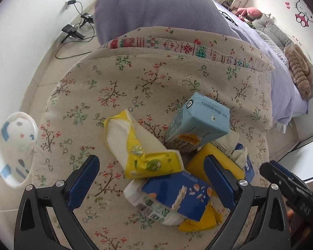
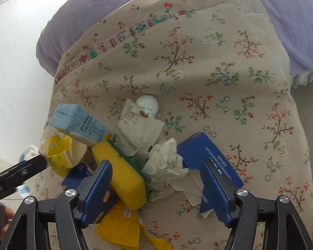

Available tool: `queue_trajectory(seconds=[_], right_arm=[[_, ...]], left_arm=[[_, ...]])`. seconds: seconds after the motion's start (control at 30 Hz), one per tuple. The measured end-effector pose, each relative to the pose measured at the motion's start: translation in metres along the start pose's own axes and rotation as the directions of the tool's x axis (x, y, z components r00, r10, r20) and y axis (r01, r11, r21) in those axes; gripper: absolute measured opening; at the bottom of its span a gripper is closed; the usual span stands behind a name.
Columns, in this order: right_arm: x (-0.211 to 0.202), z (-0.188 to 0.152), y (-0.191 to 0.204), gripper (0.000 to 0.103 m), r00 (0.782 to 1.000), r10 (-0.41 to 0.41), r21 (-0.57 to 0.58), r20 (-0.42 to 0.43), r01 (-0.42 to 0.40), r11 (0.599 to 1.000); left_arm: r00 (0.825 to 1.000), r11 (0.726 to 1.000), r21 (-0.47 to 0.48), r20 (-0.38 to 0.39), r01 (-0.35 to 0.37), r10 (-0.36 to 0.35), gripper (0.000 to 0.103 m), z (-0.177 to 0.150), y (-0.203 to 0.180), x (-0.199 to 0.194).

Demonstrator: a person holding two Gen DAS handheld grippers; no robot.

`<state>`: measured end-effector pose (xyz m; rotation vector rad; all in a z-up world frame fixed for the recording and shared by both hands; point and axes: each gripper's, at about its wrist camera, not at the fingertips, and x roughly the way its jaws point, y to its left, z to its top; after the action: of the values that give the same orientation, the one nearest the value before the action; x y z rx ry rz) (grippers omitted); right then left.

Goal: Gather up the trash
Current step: 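Grasp the yellow sponge with the right tool while the left tool grasps the yellow wrapper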

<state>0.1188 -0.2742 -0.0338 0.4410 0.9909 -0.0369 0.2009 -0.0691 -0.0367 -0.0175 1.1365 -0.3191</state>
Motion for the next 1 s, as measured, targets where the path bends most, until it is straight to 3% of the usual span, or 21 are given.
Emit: queue_trajectory(seconds=[0.1, 0.2, 0.37, 0.5, 0.83, 1.0], right_arm=[[0.002, -0.002, 0.004, 0.075, 1.000, -0.005, -0.014, 0.001, 0.005, 1.000], [0.007, -0.004, 0.010, 0.075, 1.000, -0.029, -0.055, -0.007, 0.028, 0.998], [0.014, -0.007, 0.013, 0.074, 0.999, -0.045, -0.105, -0.022, 0.043, 0.994], [0.020, -0.008, 0.014, 0.069, 0.998, -0.034, -0.114, -0.043, 0.029, 0.993], [0.037, -0.017, 0.020, 0.051, 0.993, 0.048, -0.098, -0.104, -0.058, 0.994], [0.041, -0.015, 0.025, 0.050, 0.993, 0.047, -0.108, -0.110, -0.059, 0.992]], left_arm=[[0.998, 0.998, 0.004, -0.003, -0.055, 0.055, 0.101, 0.002, -0.005, 0.014], [0.997, 0.997, -0.012, -0.039, -0.072, 0.072, 0.101, 0.002, -0.003, 0.029], [0.992, 0.993, 0.005, -0.032, -0.119, 0.119, 0.097, 0.002, -0.001, 0.036], [0.994, 0.996, -0.023, -0.075, -0.087, 0.085, 0.070, 0.002, 0.012, 0.043], [0.997, 0.994, -0.106, -0.069, -0.035, 0.028, 0.069, 0.003, 0.046, 0.029], [0.998, 0.989, -0.146, -0.067, 0.012, -0.022, 0.069, 0.000, 0.060, 0.010]])
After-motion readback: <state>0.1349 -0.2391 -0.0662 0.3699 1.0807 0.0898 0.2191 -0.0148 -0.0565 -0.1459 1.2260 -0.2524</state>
